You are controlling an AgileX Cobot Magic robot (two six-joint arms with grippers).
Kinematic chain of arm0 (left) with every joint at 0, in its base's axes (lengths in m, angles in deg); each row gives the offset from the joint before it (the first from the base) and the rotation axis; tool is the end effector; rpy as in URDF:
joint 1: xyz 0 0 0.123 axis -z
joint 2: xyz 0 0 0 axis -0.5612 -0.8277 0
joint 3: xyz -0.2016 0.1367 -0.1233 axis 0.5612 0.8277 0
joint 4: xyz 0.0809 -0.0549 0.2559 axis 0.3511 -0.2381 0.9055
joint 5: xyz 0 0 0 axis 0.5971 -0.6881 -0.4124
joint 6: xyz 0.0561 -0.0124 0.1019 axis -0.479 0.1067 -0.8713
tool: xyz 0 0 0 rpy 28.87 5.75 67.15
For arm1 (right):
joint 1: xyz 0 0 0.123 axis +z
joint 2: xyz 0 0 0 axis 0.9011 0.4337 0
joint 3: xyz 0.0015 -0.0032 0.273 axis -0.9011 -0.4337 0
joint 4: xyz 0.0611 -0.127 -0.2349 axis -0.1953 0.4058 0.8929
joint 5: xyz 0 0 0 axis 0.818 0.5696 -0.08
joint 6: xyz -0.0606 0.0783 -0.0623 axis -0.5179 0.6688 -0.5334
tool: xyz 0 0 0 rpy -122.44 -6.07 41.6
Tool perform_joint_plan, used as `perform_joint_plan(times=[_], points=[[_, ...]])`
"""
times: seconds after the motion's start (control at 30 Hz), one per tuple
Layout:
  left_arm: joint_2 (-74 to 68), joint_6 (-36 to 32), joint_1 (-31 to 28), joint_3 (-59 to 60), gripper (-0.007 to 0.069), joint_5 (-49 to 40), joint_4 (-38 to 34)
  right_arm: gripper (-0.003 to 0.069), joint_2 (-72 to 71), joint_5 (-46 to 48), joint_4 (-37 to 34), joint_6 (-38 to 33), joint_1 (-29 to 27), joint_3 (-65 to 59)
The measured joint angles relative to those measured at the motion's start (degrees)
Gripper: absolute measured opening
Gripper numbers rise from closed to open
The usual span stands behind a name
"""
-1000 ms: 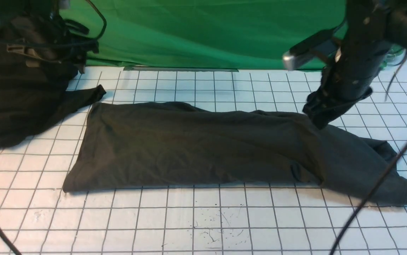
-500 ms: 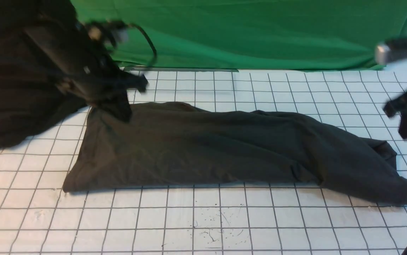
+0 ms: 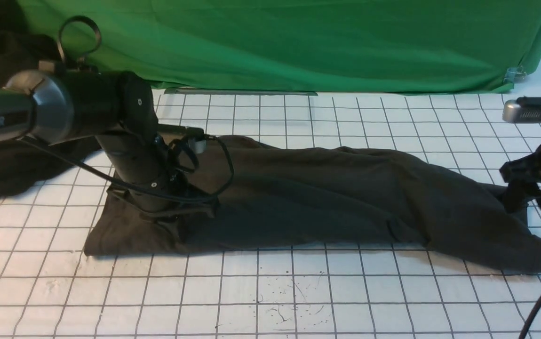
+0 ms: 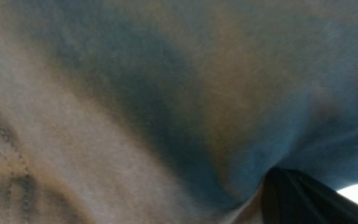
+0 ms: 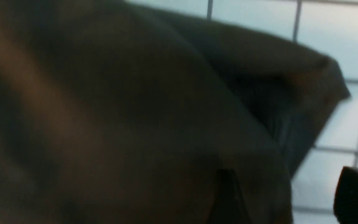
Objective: Fold a long-sleeved shirt over a white checkered tablecloth.
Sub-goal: 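Pull the folded dark garment lengthwise by its ends to straighten it flat on the table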
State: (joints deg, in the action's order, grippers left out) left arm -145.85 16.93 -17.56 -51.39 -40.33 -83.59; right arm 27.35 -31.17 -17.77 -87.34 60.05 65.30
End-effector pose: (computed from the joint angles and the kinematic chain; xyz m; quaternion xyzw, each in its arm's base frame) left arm 0.3794 -0.1248 0.1296 0.1440 0.9848 -0.0601 0.0757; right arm 0.4082 -0.0181 0.1515 -0.0153 0.9930 0.0431 0.1091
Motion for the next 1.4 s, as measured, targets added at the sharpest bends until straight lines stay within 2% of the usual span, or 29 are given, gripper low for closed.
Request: perform_joint_plan(times=[0.2,0.27,0.3,0.33,0.37,0.4,0.43,0.47,0.57,0.93,1.13,1.2,1.27,1.33,1.37,1.4], points=[[0.0,1.0,0.0,0.0,-0.0003,0.0,0.4,0.0413,4.4,-1.7,-0.2,-0.3,0.0,0.0],[0.0,1.0,0.0,0.0,-0.0003,0.0,0.5,0.0345,5.1,-1.8,-0.3,-1.0,0.0,0.0],[0.0,1.1,0.0,0.0,-0.0003,0.0,0.5,0.0255,5.2,-1.8,-0.4,-1.9,0.0,0.0],[0.0,1.1,0.0,0.0,-0.0003,0.0,0.5,0.0241,5.2,-1.8,-0.4,-2.0,0.0,0.0],[0.0,1.1,0.0,0.0,-0.0003,0.1,0.5,0.012,5.2,-1.9,-0.6,-3.3,0.0,0.0],[0.0,1.1,0.0,0.0,-0.0003,0.1,0.5,0.0109,5.2,-1.9,-0.6,-3.4,0.0,0.0],[0.0,1.1,0.0,0.0,-0.0003,0.1,0.5,0.0053,5.2,-1.7,-0.1,-4.0,0.0,0.1],[0.0,1.1,0.0,0.0,-0.0003,0.1,0.6,0.0031,5.2,-1.5,0.5,-4.3,0.0,0.3],[-0.1,1.1,0.0,0.1,-0.0003,0.2,0.7,0.001,5.2,0.3,2.8,-4.3,0.0,2.6],[-0.1,1.1,0.0,0.1,-0.0003,0.3,0.8,0.001,5.8,1.2,6.1,-6.2,0.0,13.2],[-0.1,1.1,0.0,0.1,-0.0003,0.2,0.9,0.0031,9.3,-4.3,9.1,-6.5,0.0,14.3],[-0.1,1.1,0.0,0.1,-0.0003,0.2,0.9,0.0059,10.0,-6.6,9.8,-6.1,0.0,14.3],[-0.1,1.1,0.0,0.1,-0.0003,0.2,0.9,0.0174,10.4,-9.0,10.8,-3.2,0.0,14.5],[-0.1,1.1,0.0,0.1,-0.0003,0.1,1.0,0.0327,10.2,-7.9,11.2,1.2,0.3,15.2],[-0.1,1.1,0.0,0.1,-0.0003,0.1,1.0,0.0343,10.2,-7.7,11.3,1.6,0.3,15.3],[-0.1,1.1,0.0,0.1,-0.0003,0.1,1.0,0.0408,9.9,-6.1,11.3,2.9,0.5,15.7]])
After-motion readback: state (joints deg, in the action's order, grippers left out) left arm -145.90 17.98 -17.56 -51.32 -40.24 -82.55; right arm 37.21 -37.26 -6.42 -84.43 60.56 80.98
